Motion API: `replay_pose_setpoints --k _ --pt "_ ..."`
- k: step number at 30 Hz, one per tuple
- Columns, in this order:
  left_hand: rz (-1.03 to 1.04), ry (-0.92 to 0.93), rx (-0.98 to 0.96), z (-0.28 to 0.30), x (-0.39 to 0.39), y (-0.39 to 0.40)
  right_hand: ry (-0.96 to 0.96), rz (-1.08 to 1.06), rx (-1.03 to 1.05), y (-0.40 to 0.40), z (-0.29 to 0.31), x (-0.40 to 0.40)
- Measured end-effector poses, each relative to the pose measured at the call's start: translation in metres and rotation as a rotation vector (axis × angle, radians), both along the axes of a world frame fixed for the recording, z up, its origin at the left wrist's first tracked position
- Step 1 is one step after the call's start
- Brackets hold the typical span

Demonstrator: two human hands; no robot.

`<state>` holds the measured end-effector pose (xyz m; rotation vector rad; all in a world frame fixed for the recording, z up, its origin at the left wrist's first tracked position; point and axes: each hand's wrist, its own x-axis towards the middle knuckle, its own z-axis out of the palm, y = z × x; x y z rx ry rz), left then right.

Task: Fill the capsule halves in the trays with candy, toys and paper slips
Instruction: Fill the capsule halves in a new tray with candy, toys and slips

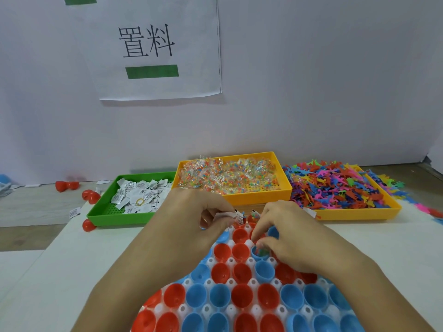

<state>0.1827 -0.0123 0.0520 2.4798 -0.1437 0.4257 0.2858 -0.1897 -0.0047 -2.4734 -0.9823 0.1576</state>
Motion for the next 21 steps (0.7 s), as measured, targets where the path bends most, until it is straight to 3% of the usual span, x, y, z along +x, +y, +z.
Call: replay_pose_setpoints --k 3,6,11,17,21 --pt "-0.005 0.001 -0.023 -0.002 0.001 0.000 -0.001 -0.004 0.059 -0.001 0.004 0.001" --pt "-0.006 0.008 -0.099 -0.001 0.001 -0.001 0.075 0.008 0.275 -0.004 0.015 -0.001" --pt "0.010 -0.035 -0.127 0.000 0.001 -0.004 0.382 0.084 0.565 0.000 0.032 -0.012" --pt "-0.023 -0.113 -0.062 0.002 0.001 -0.008 0.772 0.045 0.756 0.006 0.036 -0.018" --pt "-0.050 -0.143 -0.046 0.003 0.001 -0.009 0.857 0.020 0.831 0.004 0.035 -0.015"
